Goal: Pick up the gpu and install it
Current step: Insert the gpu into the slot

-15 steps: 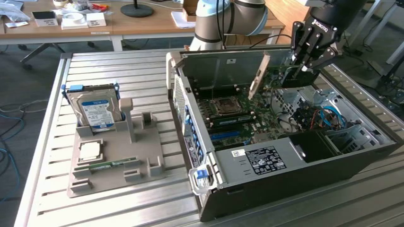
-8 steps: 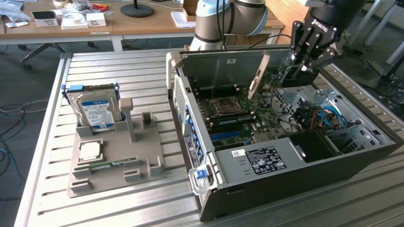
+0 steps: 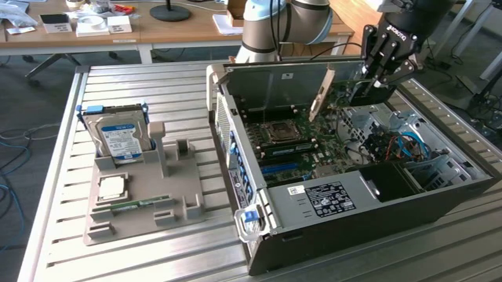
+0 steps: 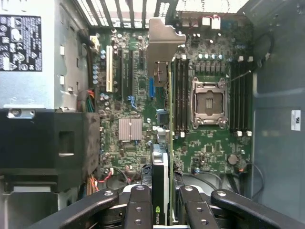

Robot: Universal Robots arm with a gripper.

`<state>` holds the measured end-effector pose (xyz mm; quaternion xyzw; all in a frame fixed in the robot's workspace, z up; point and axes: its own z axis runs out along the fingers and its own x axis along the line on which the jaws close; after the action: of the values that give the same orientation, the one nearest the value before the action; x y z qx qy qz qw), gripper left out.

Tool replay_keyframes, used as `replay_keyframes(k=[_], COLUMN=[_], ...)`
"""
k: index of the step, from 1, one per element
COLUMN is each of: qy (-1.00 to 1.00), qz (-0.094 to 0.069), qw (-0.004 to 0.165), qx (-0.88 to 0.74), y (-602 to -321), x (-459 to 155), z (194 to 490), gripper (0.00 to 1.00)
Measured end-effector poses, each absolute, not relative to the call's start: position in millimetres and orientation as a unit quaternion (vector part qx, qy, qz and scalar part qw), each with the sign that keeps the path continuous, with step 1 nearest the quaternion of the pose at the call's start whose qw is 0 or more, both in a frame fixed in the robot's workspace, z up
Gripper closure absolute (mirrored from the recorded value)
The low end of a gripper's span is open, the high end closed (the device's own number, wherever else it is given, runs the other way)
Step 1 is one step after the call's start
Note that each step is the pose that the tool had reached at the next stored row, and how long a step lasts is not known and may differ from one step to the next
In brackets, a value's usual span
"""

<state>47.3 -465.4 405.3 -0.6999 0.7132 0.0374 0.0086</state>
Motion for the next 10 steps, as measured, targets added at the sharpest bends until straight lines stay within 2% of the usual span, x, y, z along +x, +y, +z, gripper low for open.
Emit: replay_keyframes(k=[4,10], qy=[0.712,0.712], qz=[0.043,0.045], qw=[0.022,0.025], qx=[-0.700,-0.700], y=[-465.4,-466.1], x=[47.2,47.0], z=[404.4,401.0], gripper=[0.73,0.73])
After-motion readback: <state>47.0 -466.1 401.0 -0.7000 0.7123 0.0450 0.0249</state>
